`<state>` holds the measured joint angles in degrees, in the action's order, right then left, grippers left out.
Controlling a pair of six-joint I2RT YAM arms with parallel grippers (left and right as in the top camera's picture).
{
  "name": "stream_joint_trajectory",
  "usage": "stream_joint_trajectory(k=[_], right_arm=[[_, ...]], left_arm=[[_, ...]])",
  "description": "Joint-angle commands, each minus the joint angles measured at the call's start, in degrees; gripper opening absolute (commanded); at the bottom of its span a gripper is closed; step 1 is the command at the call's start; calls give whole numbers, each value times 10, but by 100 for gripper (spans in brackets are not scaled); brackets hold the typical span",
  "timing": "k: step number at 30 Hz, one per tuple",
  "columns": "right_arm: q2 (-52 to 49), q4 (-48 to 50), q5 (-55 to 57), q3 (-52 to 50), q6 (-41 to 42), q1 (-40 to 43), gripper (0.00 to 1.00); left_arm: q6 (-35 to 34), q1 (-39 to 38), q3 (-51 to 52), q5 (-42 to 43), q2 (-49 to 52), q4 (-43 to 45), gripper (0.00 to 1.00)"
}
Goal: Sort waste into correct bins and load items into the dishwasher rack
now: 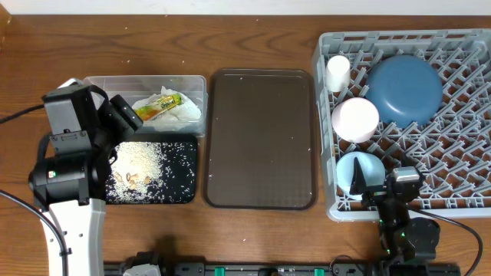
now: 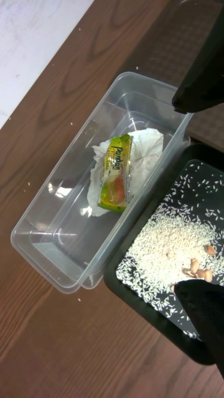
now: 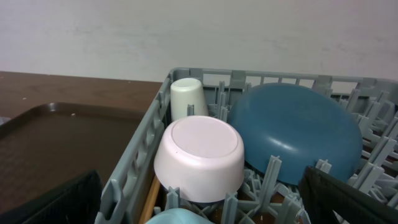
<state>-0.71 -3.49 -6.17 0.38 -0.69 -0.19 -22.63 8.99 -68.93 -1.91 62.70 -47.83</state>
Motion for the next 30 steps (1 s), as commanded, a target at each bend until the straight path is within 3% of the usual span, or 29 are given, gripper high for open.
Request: stream_joint_trajectory(k=[1,8,14,21,25,30], right_arm=[[3,-2,3,-1,-7,-5,99],[3,-2,3,-1,-7,-5,99],[3,-2,3,-1,-7,-5,99],[3,-2,3,-1,-7,-5,99],[3,-2,3,-1,-7,-5,99],[3,-2,3,-1,-7,-5,99]], left_arm=[[3,3,-6,-7,2,-2,88],[3,-5,2,10,-21,-34,88],[2,-64,55,15,-160,-88,88],[-71,-121,195,14,-363,-86,88],[-83,-122,284,15,-456,-35,88],[-83,-122,398,15,-548,111,88]])
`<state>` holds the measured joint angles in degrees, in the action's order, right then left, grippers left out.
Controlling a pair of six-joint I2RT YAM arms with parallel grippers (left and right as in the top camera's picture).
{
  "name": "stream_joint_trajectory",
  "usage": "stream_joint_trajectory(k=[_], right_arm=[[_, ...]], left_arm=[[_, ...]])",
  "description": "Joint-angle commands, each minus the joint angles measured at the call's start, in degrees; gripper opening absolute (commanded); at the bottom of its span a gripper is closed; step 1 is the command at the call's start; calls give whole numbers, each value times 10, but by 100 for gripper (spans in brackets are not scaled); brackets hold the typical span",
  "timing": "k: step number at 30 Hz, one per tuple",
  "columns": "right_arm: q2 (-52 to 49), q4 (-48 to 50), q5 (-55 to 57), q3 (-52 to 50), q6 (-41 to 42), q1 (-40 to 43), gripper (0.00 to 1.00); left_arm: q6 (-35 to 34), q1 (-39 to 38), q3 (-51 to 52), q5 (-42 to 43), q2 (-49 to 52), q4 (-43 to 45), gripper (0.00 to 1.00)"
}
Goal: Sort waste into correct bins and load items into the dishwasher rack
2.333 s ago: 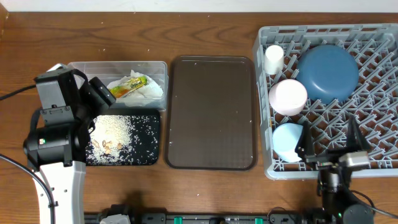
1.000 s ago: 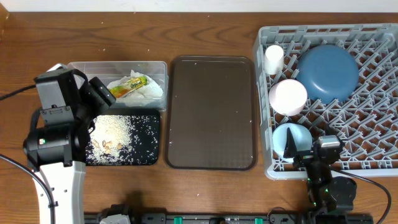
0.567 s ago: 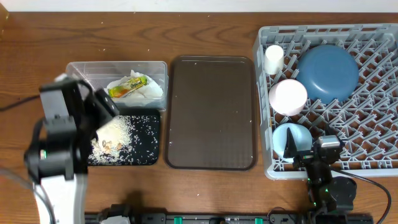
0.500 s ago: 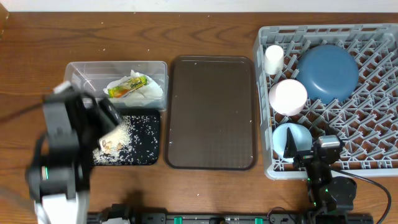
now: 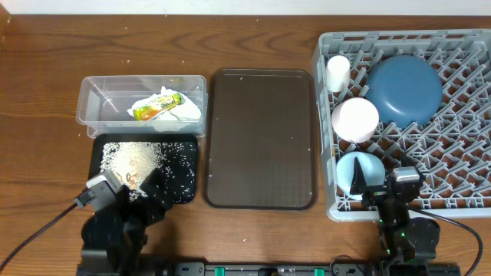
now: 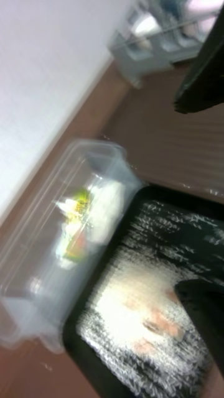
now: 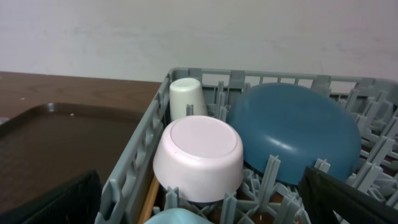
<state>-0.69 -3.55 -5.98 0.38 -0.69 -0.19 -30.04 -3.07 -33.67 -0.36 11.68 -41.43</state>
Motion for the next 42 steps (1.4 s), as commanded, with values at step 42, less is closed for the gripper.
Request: stream_joint_trajectory(k=[42], right_arm=[[3,-2,1,-1,-7,-5,99]], left_arm=[[264,47,334,76,-115,380,88]])
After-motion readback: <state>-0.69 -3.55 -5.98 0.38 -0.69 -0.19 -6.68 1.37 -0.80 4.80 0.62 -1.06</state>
